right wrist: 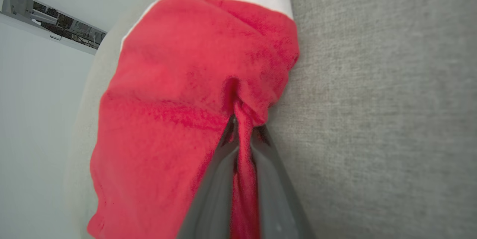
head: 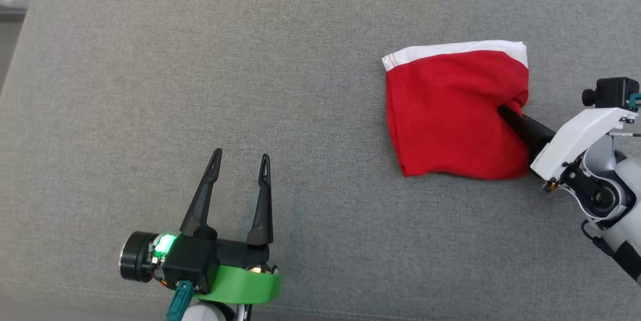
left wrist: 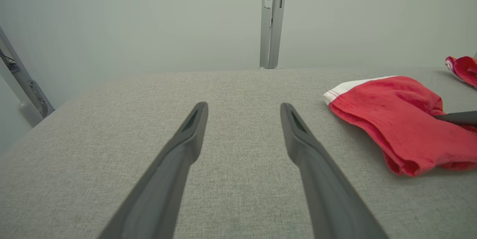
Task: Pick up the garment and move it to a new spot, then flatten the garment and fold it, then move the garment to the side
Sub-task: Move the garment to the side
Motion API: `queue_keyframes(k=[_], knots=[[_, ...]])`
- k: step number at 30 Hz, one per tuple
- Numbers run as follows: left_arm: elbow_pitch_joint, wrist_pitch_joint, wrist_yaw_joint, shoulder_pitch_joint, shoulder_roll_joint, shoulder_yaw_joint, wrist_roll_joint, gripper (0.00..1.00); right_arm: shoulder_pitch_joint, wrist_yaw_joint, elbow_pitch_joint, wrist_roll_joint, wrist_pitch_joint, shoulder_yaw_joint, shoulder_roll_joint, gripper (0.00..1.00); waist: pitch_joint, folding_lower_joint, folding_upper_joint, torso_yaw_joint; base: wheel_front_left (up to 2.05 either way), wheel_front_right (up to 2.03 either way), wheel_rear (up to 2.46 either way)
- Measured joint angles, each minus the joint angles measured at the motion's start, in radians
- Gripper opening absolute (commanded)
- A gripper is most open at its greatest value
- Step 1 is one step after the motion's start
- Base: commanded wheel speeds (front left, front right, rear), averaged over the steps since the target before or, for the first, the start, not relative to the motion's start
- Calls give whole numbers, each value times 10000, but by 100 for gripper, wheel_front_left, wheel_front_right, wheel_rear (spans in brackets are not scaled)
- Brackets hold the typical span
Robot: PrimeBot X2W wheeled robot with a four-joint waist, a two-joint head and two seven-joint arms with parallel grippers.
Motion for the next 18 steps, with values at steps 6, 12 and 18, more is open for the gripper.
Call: queue_keyframes(k=[6, 12, 18], knots=[[-201, 0, -138, -198, 0, 115, 247, 100, -714, 0, -407, -617, -798, 546, -999, 0, 211, 0, 0, -440, 0, 0, 0], [-589, 0, -395, -633, -2, 265, 587, 100, -1659, 2, -849, -1062, -1273, 861, -2263, 0, 689, 0, 0, -990, 0, 0, 0], [-1277, 0, -717, -1207, 21, 393, 842, 100, -2315, 2, -1081, -1423, -1871, 821, -3545, 0, 1349, 0, 0, -1556, 0, 0, 0]])
